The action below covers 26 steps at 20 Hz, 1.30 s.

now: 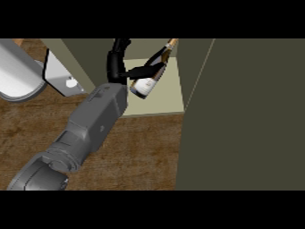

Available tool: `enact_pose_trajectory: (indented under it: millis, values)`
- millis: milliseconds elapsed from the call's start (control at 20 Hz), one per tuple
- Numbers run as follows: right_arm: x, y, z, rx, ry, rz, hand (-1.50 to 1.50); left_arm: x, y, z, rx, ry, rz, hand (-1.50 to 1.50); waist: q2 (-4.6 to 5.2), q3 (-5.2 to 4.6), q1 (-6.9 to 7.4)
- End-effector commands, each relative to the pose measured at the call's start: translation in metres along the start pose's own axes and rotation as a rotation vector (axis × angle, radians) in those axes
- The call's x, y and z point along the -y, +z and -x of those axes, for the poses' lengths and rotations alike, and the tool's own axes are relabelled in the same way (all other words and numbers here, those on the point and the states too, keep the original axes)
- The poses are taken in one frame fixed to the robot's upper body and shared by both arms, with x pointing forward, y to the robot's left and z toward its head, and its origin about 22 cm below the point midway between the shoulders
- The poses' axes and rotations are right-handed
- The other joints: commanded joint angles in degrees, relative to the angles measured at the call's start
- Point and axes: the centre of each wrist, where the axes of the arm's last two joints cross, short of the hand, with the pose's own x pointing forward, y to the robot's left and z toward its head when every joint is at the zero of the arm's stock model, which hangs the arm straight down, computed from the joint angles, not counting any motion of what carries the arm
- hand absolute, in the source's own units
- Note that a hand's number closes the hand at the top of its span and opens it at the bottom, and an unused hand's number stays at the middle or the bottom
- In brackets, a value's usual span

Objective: Pick up the wine, place it into the cabinet and close the cabinet

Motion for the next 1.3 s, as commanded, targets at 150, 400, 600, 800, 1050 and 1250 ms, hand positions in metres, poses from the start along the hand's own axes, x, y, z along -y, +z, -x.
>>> enact_pose_trajectory:
  millis: [150, 400, 600, 800, 1050, 1250]
  values:
    - [-0.003, 0.003, -0.007, 0.027, -0.031, -0.014, -1.5, -0.018, 0.003, 0.012, -0.003, -0.094, -0.013, -1.5, 0.37, -0.18, -0.15]
    - [-0.002, 0.017, -0.009, 0.026, -0.03, -0.029, -1.5, -0.015, 0.017, 0.025, 0.014, -0.079, -0.043, -1.5, 0.37, -0.16, -0.74]
    - [0.0, 0.0, -0.002, 0.017, -0.031, -0.029, -1.5, -0.032, 0.02, 0.035, 0.037, -0.039, -0.052, -1.5, 0.62, -0.21, -0.01]
    - [-0.008, 0.009, -0.01, 0.026, -0.025, -0.053, -1.5, -0.032, 0.017, 0.033, 0.025, -0.059, -0.036, -1.5, 0.51, -0.22, -0.6]
    - [-0.005, 0.004, -0.008, 0.022, -0.016, -0.027, -1.5, -0.037, 0.019, 0.036, 0.045, 0.012, 0.032, -1.5, 0.33, -0.22, 0.06]
    - [-0.01, -0.002, -0.006, 0.017, -0.036, -0.041, -1.5, -0.018, 0.023, 0.032, 0.061, 0.004, 0.069, -1.5, 0.31, -0.21, -0.15]
